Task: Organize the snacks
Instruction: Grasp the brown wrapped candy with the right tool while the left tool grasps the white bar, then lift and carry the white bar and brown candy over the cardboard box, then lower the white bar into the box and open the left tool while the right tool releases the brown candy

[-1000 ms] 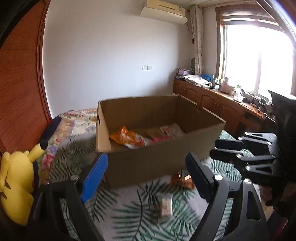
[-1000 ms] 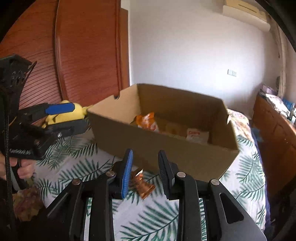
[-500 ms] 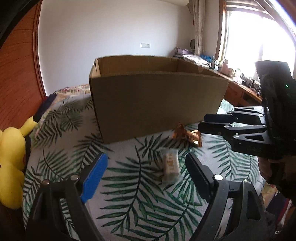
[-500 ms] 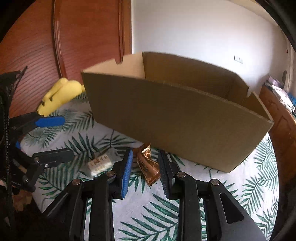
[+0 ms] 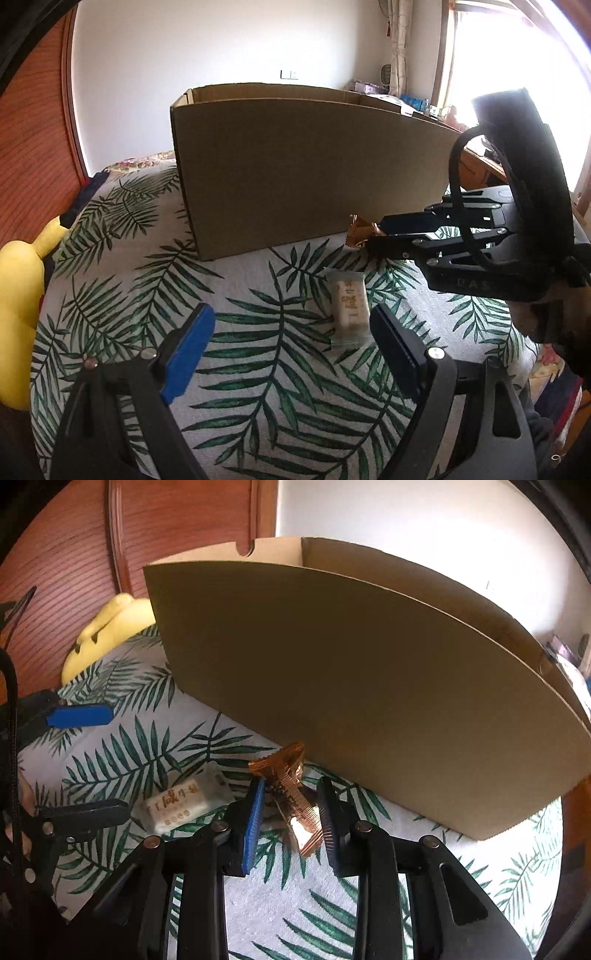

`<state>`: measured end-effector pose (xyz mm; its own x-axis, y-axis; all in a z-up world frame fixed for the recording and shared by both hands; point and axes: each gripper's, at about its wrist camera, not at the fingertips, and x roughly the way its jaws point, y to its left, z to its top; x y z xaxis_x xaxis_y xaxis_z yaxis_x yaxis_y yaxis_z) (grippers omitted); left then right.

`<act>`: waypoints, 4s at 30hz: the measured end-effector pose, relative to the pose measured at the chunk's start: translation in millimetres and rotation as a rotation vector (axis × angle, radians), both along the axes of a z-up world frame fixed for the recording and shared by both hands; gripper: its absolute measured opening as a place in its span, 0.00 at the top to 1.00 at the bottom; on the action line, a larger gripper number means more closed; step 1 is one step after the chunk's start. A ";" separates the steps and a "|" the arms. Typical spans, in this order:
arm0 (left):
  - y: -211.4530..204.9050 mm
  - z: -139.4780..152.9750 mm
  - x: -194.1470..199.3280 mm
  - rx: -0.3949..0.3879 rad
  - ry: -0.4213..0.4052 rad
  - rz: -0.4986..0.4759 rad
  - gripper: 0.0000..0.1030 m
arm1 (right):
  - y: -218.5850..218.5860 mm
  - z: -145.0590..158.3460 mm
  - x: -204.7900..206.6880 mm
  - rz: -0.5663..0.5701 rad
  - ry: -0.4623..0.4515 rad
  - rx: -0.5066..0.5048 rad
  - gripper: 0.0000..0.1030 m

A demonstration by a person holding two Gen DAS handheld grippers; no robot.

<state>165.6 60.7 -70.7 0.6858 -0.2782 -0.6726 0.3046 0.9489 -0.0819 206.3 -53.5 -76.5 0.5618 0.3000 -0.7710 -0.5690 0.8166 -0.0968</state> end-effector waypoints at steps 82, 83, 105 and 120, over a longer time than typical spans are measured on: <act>-39.1 139.7 16.9 0.016 -0.199 -0.057 0.81 | -70.5 105.3 -70.7 -0.077 -0.234 0.261 0.78; -37.4 141.5 21.4 0.005 -0.195 -0.052 0.81 | -70.2 107.8 -67.5 -0.079 -0.235 0.264 0.78; -18.2 109.7 109.1 0.025 -0.100 0.063 0.80 | -68.9 121.1 5.6 -0.174 -0.202 0.253 0.78; -18.2 96.0 120.7 0.029 -0.076 0.079 0.63 | -81.5 96.5 49.9 -0.284 -0.125 0.263 0.67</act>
<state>286.4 42.5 25.4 0.7542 -0.2021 -0.6247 0.2329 0.9719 -0.0333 256.1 -135.0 20.0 0.7354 0.2975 -0.6088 -0.3145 0.9457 0.0823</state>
